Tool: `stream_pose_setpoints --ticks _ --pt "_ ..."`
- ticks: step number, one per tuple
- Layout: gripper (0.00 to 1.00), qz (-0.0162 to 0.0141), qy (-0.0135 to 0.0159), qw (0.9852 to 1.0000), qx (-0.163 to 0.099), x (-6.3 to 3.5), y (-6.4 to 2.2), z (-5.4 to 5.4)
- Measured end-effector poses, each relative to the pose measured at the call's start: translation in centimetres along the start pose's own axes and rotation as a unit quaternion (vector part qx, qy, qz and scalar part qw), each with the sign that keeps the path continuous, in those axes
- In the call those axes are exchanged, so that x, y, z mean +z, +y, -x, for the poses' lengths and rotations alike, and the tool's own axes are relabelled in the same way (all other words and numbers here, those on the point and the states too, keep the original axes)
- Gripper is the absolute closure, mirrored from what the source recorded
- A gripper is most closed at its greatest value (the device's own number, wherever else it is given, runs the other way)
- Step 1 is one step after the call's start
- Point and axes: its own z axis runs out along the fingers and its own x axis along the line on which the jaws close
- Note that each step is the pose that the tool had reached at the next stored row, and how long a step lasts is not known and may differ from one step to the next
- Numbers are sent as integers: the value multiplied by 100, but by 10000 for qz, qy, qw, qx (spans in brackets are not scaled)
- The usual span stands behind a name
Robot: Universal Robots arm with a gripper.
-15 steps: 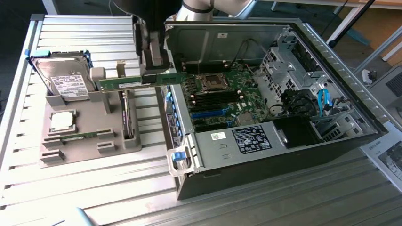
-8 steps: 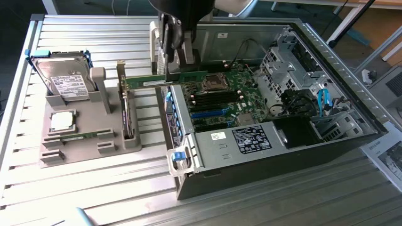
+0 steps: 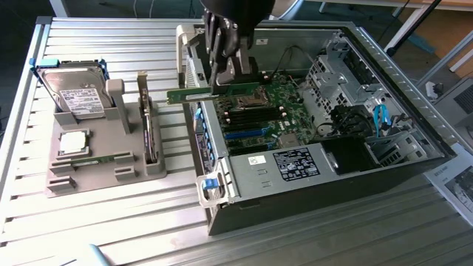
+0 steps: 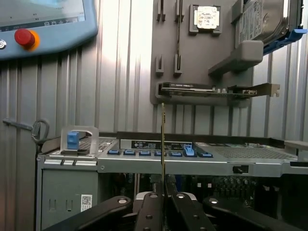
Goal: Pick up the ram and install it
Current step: 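Pick up the ram and move it above insertion slot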
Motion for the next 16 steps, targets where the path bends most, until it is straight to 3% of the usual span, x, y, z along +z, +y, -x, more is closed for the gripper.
stream_pose_setpoints --ticks 16 --pt "87 0 0 10000 0 -9 -555 -25"
